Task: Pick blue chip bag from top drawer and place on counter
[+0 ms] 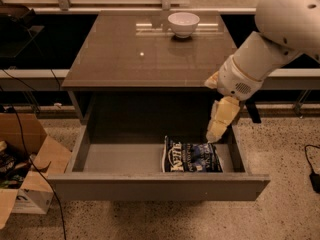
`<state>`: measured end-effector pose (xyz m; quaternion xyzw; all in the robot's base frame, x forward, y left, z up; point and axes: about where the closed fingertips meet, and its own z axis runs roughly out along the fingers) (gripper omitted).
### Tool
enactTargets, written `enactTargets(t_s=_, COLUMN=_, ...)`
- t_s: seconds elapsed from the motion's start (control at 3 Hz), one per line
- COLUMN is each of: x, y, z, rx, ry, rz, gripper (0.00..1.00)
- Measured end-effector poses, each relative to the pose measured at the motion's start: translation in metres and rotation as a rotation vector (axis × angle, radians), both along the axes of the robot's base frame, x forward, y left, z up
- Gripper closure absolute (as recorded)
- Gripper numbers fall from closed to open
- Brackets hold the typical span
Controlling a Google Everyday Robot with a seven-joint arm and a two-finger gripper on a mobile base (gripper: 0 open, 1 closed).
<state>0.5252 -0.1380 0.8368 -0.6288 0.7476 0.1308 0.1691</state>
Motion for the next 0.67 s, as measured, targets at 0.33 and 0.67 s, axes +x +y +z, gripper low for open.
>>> enactTargets(t_s=0.33, x=-0.005, y=-0.011, z=-0.024, rx=-0.003, ry=0.055, rz=-0.037, gripper=0.00)
enactTargets(t_s=0.67, x=0.000, y=-0.019, z=-0.061, rx=-0.013, ry=0.102, rz=-0.057, gripper=0.00)
